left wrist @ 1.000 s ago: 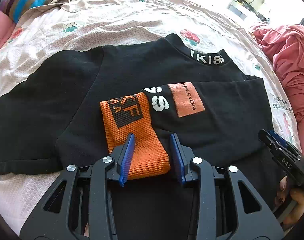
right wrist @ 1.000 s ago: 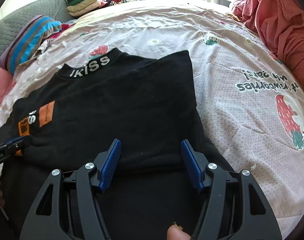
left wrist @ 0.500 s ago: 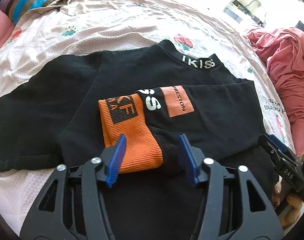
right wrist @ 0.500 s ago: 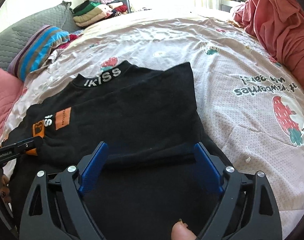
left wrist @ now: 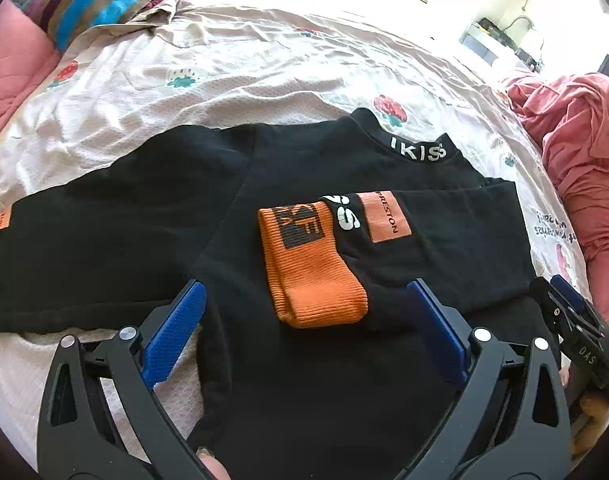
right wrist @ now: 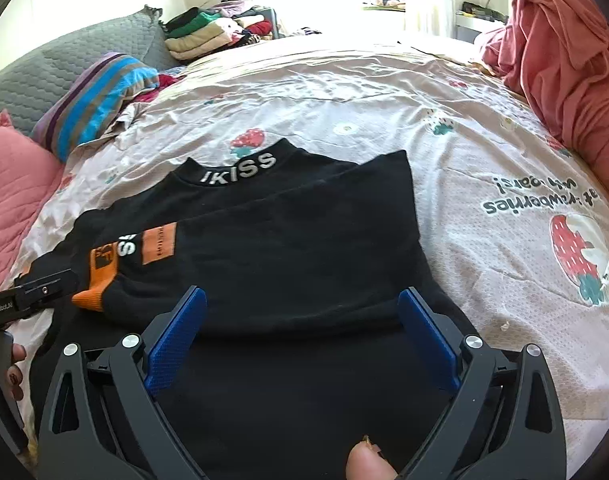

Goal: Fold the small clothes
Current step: 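Move the left gripper to the orange cuff of the other sleeve, then grasp the orange cuff with the left gripper and lift it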

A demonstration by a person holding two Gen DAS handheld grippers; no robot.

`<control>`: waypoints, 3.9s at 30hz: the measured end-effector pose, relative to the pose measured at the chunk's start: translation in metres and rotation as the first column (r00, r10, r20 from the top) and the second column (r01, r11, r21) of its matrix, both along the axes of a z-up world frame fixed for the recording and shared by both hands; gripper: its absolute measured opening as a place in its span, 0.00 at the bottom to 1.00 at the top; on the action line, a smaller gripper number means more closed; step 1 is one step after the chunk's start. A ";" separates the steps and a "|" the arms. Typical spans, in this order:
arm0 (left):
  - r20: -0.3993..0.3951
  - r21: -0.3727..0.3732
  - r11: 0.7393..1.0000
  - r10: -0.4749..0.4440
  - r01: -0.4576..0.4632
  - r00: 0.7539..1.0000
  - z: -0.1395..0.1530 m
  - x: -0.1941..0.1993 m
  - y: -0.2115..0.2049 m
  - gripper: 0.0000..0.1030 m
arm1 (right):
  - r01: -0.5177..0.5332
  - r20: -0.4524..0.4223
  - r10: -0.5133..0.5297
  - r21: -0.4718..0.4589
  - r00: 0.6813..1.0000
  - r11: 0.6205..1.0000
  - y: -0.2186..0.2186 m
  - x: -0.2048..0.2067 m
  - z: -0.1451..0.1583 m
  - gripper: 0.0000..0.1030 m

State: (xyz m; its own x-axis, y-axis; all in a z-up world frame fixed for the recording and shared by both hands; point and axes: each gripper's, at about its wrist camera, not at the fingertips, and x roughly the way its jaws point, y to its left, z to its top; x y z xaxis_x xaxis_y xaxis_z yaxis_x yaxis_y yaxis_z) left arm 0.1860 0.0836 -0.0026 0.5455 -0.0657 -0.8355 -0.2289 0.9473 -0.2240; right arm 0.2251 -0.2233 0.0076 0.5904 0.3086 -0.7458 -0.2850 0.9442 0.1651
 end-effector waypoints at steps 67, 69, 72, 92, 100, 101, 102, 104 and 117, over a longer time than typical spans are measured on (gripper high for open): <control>0.041 -0.003 0.747 0.664 -0.664 0.747 0.021 -0.128 0.213 0.91 | -0.476 0.128 0.476 -0.030 0.870 0.879 0.236 -0.059 0.058 0.95; 0.032 -0.005 0.727 0.686 -0.686 0.727 0.018 -0.132 0.220 0.91 | -0.489 0.120 0.490 -0.038 0.863 0.871 0.244 -0.059 0.056 0.95; 0.005 -0.018 0.697 0.717 -0.717 0.697 0.009 -0.137 0.230 0.91 | -0.513 0.107 0.514 -0.044 0.851 0.857 0.256 -0.060 0.052 0.95; -0.011 -0.024 0.586 0.810 -0.810 0.586 -0.037 -0.129 0.258 0.52 | -0.559 0.062 0.559 -0.017 0.827 0.829 0.274 -0.071 0.037 0.95; 0.113 -0.149 0.612 0.791 -0.777 0.602 -0.014 -0.136 0.257 0.07 | -0.471 0.047 0.469 0.052 0.882 0.881 0.229 -0.061 0.036 0.95; 0.130 -0.158 0.621 0.784 -0.768 0.607 -0.009 -0.137 0.255 0.07 | -0.463 0.047 0.461 0.062 0.886 0.884 0.223 -0.060 0.037 0.95; 0.148 -0.169 0.630 0.777 -0.758 0.612 -0.004 -0.138 0.253 0.07 | -0.452 0.048 0.450 0.074 0.892 0.889 0.217 -0.060 0.037 0.95; 0.195 -0.198 0.654 0.756 -0.730 0.625 0.008 -0.139 0.249 0.06 | -0.424 0.046 0.422 0.100 0.905 0.900 0.202 -0.058 0.037 0.95; 0.416 -0.301 0.809 0.588 -0.505 0.694 0.060 -0.132 0.198 0.04 | -0.248 0.031 0.248 0.257 0.968 0.934 0.124 -0.059 0.043 0.95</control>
